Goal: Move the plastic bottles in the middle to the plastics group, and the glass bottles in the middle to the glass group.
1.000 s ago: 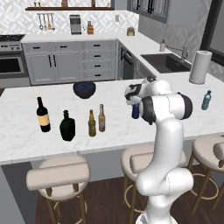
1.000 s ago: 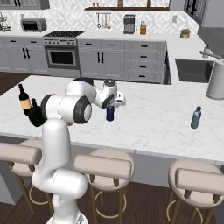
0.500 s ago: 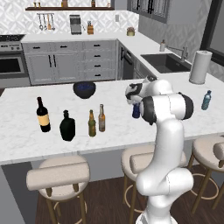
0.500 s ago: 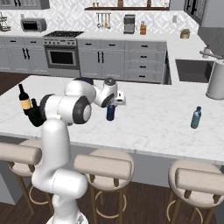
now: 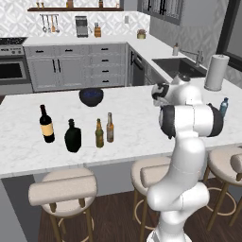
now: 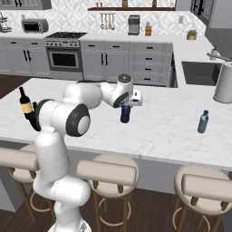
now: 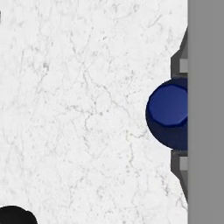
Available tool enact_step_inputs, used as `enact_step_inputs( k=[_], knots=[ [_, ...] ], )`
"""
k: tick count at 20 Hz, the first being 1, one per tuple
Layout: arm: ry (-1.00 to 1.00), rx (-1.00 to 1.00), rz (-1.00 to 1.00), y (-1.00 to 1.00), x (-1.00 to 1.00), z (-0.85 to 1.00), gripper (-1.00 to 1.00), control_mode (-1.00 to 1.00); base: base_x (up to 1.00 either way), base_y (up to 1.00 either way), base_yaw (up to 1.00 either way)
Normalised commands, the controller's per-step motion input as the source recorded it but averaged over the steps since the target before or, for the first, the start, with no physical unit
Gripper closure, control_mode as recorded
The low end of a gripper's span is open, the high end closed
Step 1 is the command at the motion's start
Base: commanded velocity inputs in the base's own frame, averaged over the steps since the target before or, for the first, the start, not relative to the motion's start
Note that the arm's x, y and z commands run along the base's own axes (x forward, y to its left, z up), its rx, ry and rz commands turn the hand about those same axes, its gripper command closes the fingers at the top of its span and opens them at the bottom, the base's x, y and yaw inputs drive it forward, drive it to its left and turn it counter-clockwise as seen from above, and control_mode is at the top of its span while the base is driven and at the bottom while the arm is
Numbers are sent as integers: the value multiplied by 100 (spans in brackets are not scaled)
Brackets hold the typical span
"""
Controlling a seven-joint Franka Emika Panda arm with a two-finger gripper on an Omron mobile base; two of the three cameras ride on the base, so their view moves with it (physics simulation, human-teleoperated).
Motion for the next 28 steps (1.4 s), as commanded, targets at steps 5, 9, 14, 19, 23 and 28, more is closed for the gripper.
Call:
enact_step_inputs(
  k=[5, 9, 14, 19, 23, 28],
  knots=[
    [0, 0, -18, -100, -57, 11, 100, -100, 0, 0, 0],
    [0, -1, -23, -98, -53, 0, 100, -100, 0, 0, 0],
    [1, -9, -25, -80, -29, 0, 100, -100, 0, 0, 0],
    [3, -11, -28, -76, -5, 0, 100, -100, 0, 0, 0],
    [0, -4, -26, -72, -2, 0, 100, -100, 0, 0, 0],
    [-3, 9, -8, -55, -15, 9, 100, -100, 0, 0, 0]
  ],
)
